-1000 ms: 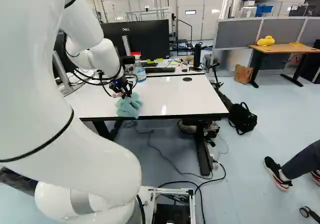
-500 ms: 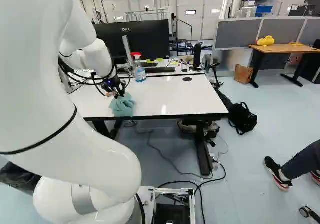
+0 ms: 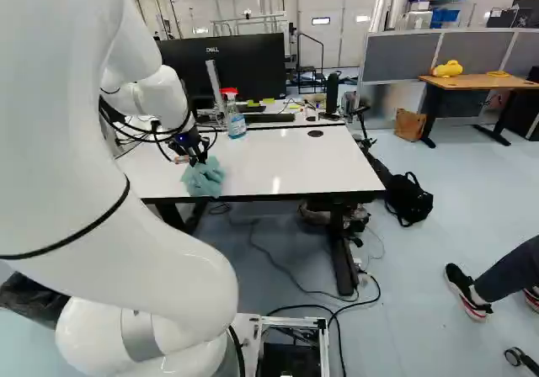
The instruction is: Clean the table with the green towel
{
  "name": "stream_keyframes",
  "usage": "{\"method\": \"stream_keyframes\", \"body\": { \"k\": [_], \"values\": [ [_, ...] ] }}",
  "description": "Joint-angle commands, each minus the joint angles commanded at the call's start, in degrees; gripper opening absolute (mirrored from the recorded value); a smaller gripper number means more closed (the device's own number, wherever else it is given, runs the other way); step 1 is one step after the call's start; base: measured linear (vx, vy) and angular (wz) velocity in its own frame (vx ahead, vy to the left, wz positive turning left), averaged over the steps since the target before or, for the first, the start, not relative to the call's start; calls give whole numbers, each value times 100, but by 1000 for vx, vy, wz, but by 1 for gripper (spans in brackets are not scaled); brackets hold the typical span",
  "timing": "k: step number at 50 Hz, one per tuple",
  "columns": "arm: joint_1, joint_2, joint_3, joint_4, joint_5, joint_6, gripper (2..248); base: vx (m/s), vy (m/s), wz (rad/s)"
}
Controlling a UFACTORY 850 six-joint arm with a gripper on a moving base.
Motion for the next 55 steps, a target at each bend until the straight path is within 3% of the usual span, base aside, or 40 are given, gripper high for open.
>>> {"method": "stream_keyframes", "body": {
  "k": [31,55],
  "values": [
    [0,0,0,807,0,0,35,0,0,0],
    [0,0,0,827,0,0,35,0,0,0]
  ]
}}
